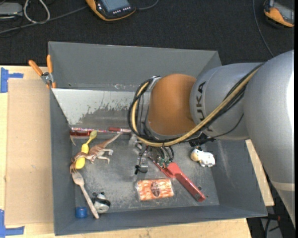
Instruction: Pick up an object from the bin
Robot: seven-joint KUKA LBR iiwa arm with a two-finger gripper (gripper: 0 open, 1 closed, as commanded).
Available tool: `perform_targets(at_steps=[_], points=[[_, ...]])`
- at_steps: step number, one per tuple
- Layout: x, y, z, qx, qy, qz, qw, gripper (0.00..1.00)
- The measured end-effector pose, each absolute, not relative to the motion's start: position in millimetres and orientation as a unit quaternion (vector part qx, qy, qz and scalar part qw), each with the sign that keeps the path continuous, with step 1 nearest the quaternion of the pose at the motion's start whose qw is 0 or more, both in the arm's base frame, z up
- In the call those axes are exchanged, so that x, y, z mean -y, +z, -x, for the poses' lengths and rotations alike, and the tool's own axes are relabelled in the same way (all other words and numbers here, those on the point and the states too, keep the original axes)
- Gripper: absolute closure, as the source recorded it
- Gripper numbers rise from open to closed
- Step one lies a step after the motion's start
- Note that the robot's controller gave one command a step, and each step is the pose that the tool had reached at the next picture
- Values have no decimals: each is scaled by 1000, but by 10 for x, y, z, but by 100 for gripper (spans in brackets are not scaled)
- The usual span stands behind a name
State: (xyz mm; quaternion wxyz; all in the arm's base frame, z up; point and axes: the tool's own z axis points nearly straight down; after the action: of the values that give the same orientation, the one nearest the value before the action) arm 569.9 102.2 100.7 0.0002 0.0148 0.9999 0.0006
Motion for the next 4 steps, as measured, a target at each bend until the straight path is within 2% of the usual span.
perform_targets(at_steps=[1,2,3,4], points=[[-934,1532,-5147,-999,3,-42,-4,0],[-392,1593,-5129,-999,1,-46,-4,0],[-292,1056,-5076,-999,3,-50,0,0],[-122,759,-4966,-1000,3,-19,-2,0]])
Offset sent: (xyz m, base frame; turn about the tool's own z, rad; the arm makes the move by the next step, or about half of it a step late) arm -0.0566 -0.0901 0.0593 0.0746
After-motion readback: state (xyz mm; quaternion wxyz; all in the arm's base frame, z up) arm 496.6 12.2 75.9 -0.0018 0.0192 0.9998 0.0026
